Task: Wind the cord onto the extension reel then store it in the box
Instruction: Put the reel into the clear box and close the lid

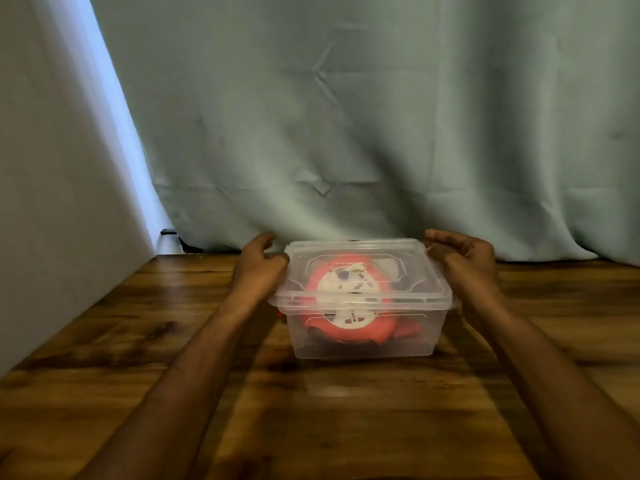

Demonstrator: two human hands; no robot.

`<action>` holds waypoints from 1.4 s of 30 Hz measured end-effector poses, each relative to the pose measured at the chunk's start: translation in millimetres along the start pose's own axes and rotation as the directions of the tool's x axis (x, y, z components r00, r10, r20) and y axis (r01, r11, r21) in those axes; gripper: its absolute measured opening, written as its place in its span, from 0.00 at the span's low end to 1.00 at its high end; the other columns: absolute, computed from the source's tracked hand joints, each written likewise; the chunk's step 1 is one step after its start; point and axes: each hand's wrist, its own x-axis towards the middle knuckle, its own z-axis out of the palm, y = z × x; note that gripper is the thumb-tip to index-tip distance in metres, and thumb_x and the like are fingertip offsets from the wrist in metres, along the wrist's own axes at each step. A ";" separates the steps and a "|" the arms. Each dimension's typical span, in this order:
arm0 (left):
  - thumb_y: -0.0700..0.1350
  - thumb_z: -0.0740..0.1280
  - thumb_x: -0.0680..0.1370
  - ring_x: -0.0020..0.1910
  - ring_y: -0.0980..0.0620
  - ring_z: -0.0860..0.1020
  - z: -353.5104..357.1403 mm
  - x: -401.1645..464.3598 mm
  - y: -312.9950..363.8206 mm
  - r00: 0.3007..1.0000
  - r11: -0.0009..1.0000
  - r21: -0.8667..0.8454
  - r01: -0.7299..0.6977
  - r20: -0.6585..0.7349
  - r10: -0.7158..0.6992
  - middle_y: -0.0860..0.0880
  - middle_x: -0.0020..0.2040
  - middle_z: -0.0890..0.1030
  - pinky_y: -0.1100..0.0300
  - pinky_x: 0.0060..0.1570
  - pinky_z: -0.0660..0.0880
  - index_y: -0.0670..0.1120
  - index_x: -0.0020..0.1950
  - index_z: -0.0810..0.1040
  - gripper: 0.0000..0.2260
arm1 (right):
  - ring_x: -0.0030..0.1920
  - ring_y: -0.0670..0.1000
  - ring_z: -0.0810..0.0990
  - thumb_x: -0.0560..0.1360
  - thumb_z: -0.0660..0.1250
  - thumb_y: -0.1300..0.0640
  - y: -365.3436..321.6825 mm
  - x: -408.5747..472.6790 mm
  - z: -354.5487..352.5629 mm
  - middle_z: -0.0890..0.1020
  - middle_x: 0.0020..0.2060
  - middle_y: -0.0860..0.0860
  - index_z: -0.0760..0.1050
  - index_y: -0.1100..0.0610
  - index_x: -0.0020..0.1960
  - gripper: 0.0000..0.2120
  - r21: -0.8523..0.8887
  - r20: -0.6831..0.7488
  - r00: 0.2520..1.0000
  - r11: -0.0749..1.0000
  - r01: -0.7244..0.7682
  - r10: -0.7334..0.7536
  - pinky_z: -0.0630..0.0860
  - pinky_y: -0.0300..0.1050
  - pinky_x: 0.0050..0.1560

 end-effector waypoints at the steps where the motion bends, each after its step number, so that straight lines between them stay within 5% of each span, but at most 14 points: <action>1: 0.37 0.65 0.81 0.65 0.46 0.78 -0.8 -0.6 1.1 0.999 0.999 -0.026 0.024 0.041 -0.023 0.45 0.75 0.75 0.52 0.64 0.77 0.46 0.78 0.71 0.24 | 0.49 0.50 0.86 0.79 0.70 0.67 2.4 0.7 -1.9 0.87 0.54 0.56 0.83 0.61 0.62 0.13 -0.017 0.001 1.000 1.000 -0.004 0.004 0.84 0.41 0.48; 6: 0.38 0.57 0.86 0.67 0.46 0.76 -6.2 -5.1 13.1 0.970 0.996 0.089 0.025 0.238 -0.045 0.44 0.76 0.74 0.59 0.62 0.72 0.44 0.78 0.71 0.20 | 0.46 0.54 0.88 0.77 0.74 0.61 5.2 1.6 -0.9 0.89 0.46 0.56 0.87 0.58 0.49 0.03 0.036 0.011 0.998 0.997 -0.067 0.067 0.85 0.49 0.48; 10: 0.43 0.58 0.86 0.78 0.44 0.66 -4.6 -3.5 18.0 0.934 0.950 0.297 -0.093 0.358 -0.020 0.45 0.83 0.63 0.56 0.71 0.66 0.46 0.81 0.65 0.22 | 0.50 0.55 0.87 0.73 0.77 0.62 2.5 0.1 4.9 0.87 0.52 0.55 0.84 0.59 0.60 0.15 0.028 0.087 0.989 0.992 -0.124 0.121 0.85 0.48 0.49; 13: 0.44 0.57 0.87 0.83 0.44 0.57 -1.9 -7.3 18.8 0.922 0.929 0.352 -0.113 0.385 -0.034 0.46 0.86 0.54 0.54 0.78 0.57 0.47 0.83 0.59 0.24 | 0.48 0.53 0.86 0.72 0.75 0.69 2.0 4.9 4.2 0.86 0.55 0.55 0.82 0.57 0.64 0.22 0.026 0.099 0.981 0.986 -0.167 0.164 0.85 0.41 0.39; 19: 0.39 0.58 0.86 0.72 0.42 0.72 4.5 -10.9 15.9 0.932 0.952 0.296 -0.080 0.361 -0.034 0.41 0.78 0.70 0.63 0.54 0.68 0.42 0.79 0.64 0.21 | 0.50 0.54 0.85 0.71 0.76 0.68 5.2 7.3 -2.1 0.85 0.55 0.54 0.80 0.56 0.67 0.25 -0.040 0.080 0.984 0.987 -0.154 0.156 0.84 0.42 0.40; 22: 0.40 0.58 0.85 0.67 0.45 0.75 3.8 -13.7 7.6 0.937 0.963 0.252 -0.098 0.350 0.003 0.43 0.75 0.73 0.60 0.56 0.70 0.45 0.78 0.66 0.20 | 0.46 0.55 0.86 0.72 0.76 0.64 9.0 10.0 -1.0 0.86 0.52 0.55 0.81 0.58 0.65 0.21 -0.042 0.086 0.957 0.961 -0.275 0.278 0.84 0.45 0.38; 26: 0.40 0.57 0.85 0.69 0.44 0.75 2.0 -15.9 6.6 0.933 0.967 0.231 -0.105 0.359 0.016 0.44 0.76 0.72 0.56 0.62 0.73 0.46 0.78 0.66 0.20 | 0.45 0.58 0.84 0.74 0.72 0.48 14.4 5.4 -6.9 0.88 0.48 0.57 0.81 0.58 0.62 0.20 -0.136 0.228 0.828 0.859 -0.493 0.512 0.79 0.52 0.47; 29: 0.40 0.56 0.86 0.66 0.47 0.74 1.8 -19.4 9.2 0.937 0.973 0.214 -0.087 0.349 0.007 0.44 0.77 0.70 0.56 0.60 0.73 0.47 0.79 0.65 0.21 | 0.39 0.56 0.81 0.74 0.70 0.41 12.4 0.9 -11.2 0.86 0.44 0.56 0.81 0.56 0.62 0.23 -0.197 0.279 0.799 0.846 -0.495 0.532 0.74 0.45 0.35; 31: 0.41 0.56 0.86 0.70 0.45 0.73 2.7 -21.9 9.8 0.947 0.977 0.205 -0.059 0.321 -0.010 0.45 0.80 0.67 0.58 0.59 0.70 0.46 0.82 0.61 0.22 | 0.31 0.53 0.79 0.75 0.69 0.40 5.3 -4.8 -11.7 0.84 0.37 0.54 0.81 0.56 0.60 0.23 -0.248 0.271 0.811 0.851 -0.462 0.519 0.69 0.40 0.24; 33: 0.42 0.56 0.87 0.74 0.44 0.71 4.4 -23.1 9.8 0.955 0.980 0.195 -0.042 0.296 -0.018 0.45 0.81 0.65 0.56 0.63 0.71 0.47 0.83 0.59 0.24 | 0.30 0.52 0.80 0.73 0.72 0.40 1.0 -8.4 -13.0 0.85 0.34 0.52 0.83 0.57 0.55 0.22 -0.297 0.185 0.865 0.866 -0.403 0.467 0.73 0.40 0.24; 36: 0.43 0.57 0.87 0.64 0.44 0.77 6.6 -25.2 12.7 0.960 0.983 0.184 -0.021 0.278 -0.031 0.43 0.79 0.69 0.55 0.57 0.75 0.50 0.83 0.56 0.25 | 0.37 0.57 0.86 0.64 0.81 0.39 -0.4 -3.2 -16.8 0.87 0.35 0.55 0.84 0.59 0.42 0.23 -0.463 -0.033 0.984 0.870 -0.170 0.174 0.86 0.57 0.42; 38: 0.45 0.57 0.87 0.51 0.50 0.78 7.7 -25.9 13.4 0.962 0.986 0.160 0.039 0.262 -0.081 0.41 0.79 0.69 0.56 0.49 0.75 0.52 0.85 0.42 0.32 | 0.36 0.57 0.85 0.65 0.80 0.38 -5.8 -2.5 -16.9 0.86 0.33 0.55 0.83 0.58 0.36 0.23 -0.616 -0.050 0.998 0.785 -0.055 0.031 0.85 0.61 0.44; 40: 0.46 0.58 0.87 0.38 0.55 0.73 8.3 -25.4 13.1 0.960 0.985 0.148 0.088 0.249 -0.124 0.40 0.78 0.70 0.58 0.41 0.75 0.53 0.83 0.33 0.36 | 0.33 0.55 0.83 0.67 0.79 0.38 -12.1 -2.7 -16.3 0.84 0.31 0.54 0.81 0.57 0.34 0.23 -0.712 -0.041 0.999 0.702 -0.004 -0.036 0.81 0.52 0.36; 42: 0.47 0.58 0.87 0.38 0.55 0.74 8.5 -26.1 13.3 0.961 0.983 0.151 0.109 0.237 -0.143 0.41 0.79 0.70 0.61 0.36 0.74 0.52 0.83 0.32 0.37 | 0.32 0.52 0.79 0.68 0.79 0.37 -19.9 -6.1 -13.0 0.81 0.30 0.52 0.82 0.57 0.35 0.22 -0.801 -0.053 0.993 0.598 0.024 -0.110 0.71 0.43 0.32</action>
